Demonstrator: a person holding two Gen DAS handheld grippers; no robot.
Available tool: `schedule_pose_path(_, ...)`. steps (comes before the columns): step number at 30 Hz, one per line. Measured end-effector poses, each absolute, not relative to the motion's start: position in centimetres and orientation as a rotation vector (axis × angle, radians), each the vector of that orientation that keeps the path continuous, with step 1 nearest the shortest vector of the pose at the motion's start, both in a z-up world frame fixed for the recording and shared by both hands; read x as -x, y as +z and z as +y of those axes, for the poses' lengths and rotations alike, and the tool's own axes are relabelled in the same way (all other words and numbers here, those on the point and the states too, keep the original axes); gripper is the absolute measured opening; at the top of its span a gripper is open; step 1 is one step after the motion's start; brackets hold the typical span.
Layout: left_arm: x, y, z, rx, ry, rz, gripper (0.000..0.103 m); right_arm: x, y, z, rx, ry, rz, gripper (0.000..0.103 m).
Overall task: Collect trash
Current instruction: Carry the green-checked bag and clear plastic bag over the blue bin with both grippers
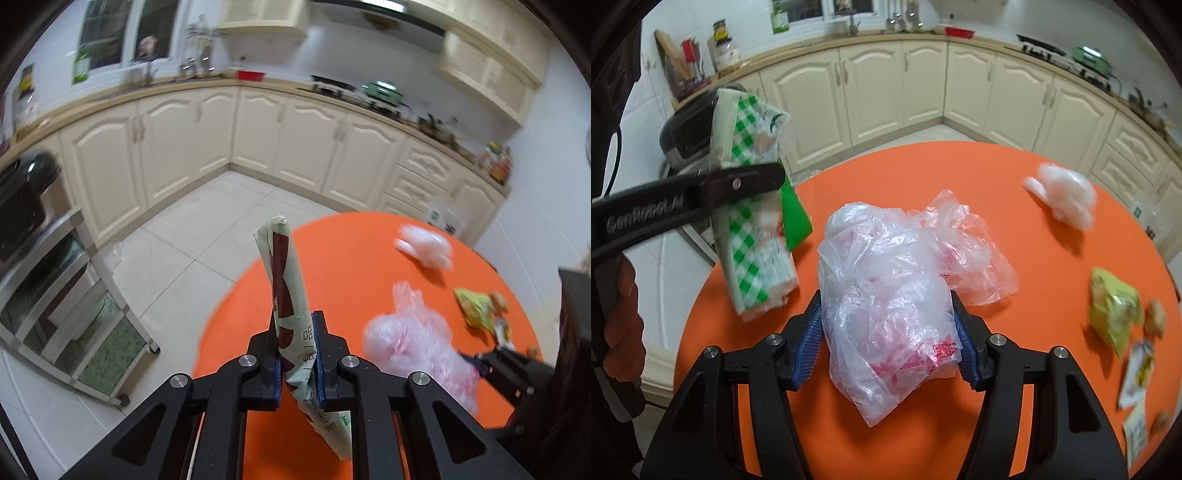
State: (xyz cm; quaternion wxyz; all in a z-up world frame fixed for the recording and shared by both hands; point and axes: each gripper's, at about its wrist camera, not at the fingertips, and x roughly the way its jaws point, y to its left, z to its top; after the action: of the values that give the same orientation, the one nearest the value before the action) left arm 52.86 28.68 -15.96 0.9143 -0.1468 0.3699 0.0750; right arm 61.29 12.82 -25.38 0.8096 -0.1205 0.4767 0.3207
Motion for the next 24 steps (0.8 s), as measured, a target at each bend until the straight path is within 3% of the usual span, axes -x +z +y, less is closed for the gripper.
schedule_pose_path(15,-41.8,-9.3,6.0,0.005,-0.163,0.693,0.010,-48.4,-16.0,-9.0,0.100,0.444,0.870,0.059)
schedule_pose_path(24,-35.0,-12.0,-11.4,-0.174,-0.470,0.750,0.010,-37.1,-16.3,-24.5,0.044,0.143,0.881,0.059)
